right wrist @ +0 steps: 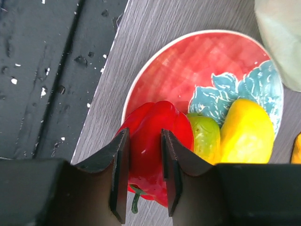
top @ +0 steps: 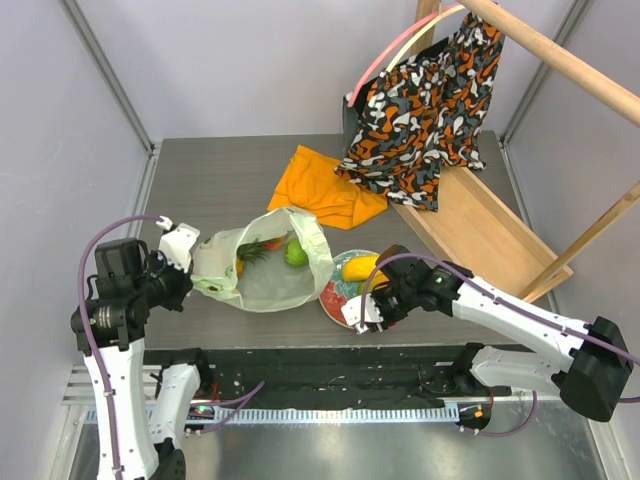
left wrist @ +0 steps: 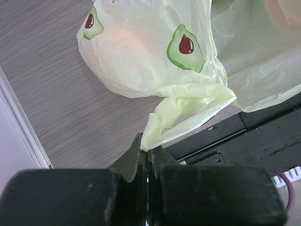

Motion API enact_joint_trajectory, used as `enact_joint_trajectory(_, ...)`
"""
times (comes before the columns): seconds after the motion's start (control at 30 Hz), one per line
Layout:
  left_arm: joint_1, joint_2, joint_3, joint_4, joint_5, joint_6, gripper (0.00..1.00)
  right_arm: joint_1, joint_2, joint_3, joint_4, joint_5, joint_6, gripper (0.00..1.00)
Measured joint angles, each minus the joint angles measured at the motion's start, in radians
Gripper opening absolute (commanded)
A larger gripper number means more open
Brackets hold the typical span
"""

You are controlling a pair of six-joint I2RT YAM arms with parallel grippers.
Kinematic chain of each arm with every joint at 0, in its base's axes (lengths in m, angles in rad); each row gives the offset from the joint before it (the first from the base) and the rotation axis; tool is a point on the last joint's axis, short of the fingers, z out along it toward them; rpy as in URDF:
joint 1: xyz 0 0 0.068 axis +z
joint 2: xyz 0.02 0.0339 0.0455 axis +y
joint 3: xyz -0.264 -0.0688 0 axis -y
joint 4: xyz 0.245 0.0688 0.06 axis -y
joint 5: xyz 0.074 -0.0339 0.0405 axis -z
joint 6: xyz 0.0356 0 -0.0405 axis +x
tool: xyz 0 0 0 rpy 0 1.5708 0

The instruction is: Take the fake fruits out of the plastic bag

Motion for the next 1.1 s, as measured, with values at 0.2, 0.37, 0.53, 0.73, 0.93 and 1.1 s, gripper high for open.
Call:
enact_joint_trajectory(0.2, 0.000, 0.002, 0.003, -0.005, -0.002, 0.001, 0.00, -0.008, -0.022, -0.090, 0.078, 0.025, -0.018, 0.68)
enact_joint_trajectory(0.37, 0.000, 0.002, 0.003, -0.010, -0.002, 0.001, 0.00, -0.008, -0.090, -0.109, 0.097, 0.038, -0.001, 0.74)
enact_joint_trajectory(0.53, 0.000, 0.001, 0.003, -0.018, -0.001, 0.001, 0.00, -0.009, -0.117, 0.017, 0.076, 0.016, 0.096, 0.72)
enact_joint_trajectory(0.73, 0.000, -0.011, 0.004, -0.047, -0.001, -0.002, 0.00, -0.010, 0.003, 0.413, 0.193, -0.082, 0.363, 0.50)
enact_joint_trajectory(0.93, 0.000, -0.030, 0.029, -0.059, 0.002, -0.022, 0.00, 0.005, 0.198, 0.582, 0.412, -0.169, 0.564, 0.37)
enact_joint_trajectory(1.1, 0.000, -0.042, 0.032, -0.061, 0.003, -0.027, 0.00, 0.079, 0.381, 0.580, 0.483, -0.177, 0.606, 0.35)
